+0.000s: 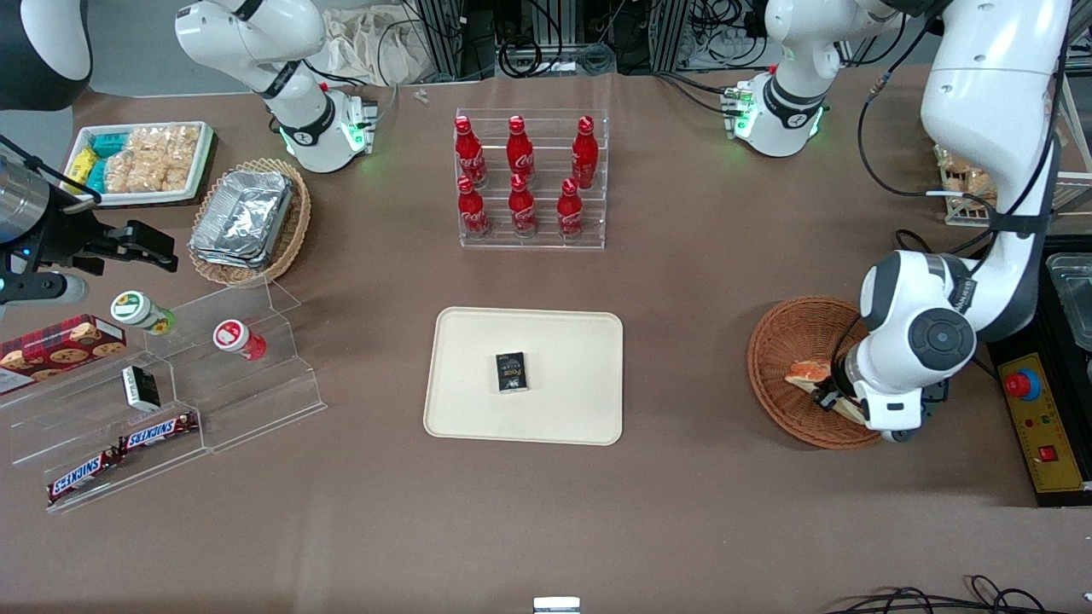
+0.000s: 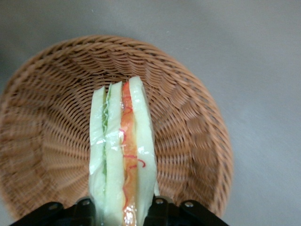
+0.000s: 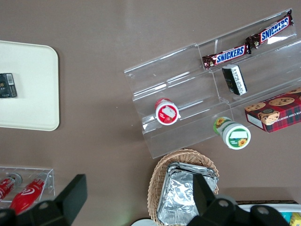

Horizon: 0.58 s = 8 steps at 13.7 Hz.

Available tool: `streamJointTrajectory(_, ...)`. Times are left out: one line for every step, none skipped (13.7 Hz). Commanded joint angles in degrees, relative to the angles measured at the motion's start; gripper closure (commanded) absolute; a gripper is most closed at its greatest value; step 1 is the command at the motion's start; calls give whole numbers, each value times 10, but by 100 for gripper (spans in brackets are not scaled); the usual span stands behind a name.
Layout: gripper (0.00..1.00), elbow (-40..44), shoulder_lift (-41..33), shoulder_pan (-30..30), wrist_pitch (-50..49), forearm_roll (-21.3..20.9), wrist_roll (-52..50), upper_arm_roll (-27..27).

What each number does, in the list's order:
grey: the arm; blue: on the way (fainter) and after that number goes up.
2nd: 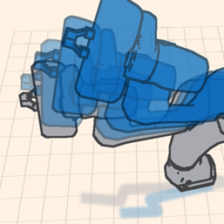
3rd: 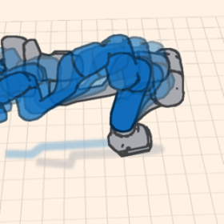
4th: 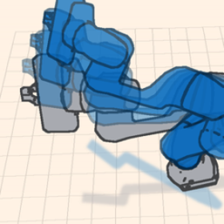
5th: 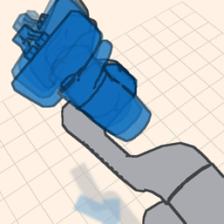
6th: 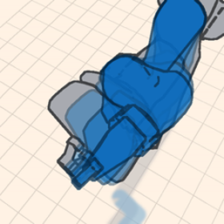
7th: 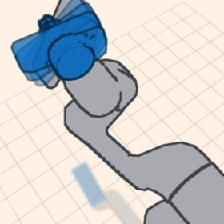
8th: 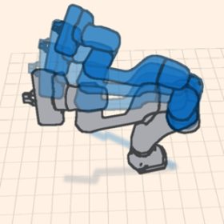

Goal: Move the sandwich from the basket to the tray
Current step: 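Close the left gripper on the wrapped sandwich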

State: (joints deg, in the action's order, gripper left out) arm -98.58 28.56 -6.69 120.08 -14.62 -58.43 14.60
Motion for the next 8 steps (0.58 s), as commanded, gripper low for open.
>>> streamJointTrajectory(100, 107, -3, -2, -128, -3, 37, 33)
streamJointTrajectory(100, 147, -1, -1, -171, 9, 63, 45)
streamJointTrajectory(100, 185, 2, -1, -211, 20, 84, 54)
streamJointTrajectory(100, 216, 4, 2, -241, 23, 98, 68)
streamJointTrajectory(100, 245, 1, 4, -260, 24, 116, 88)
streamJointTrajectory(100, 267, 0, 4, -266, 24, 159, 116)
streamJointTrajectory(100, 287, 3, 5, -267, 25, 192, 149)
streamJointTrajectory(100, 298, 7, 6, -265, 29, 197, 181)
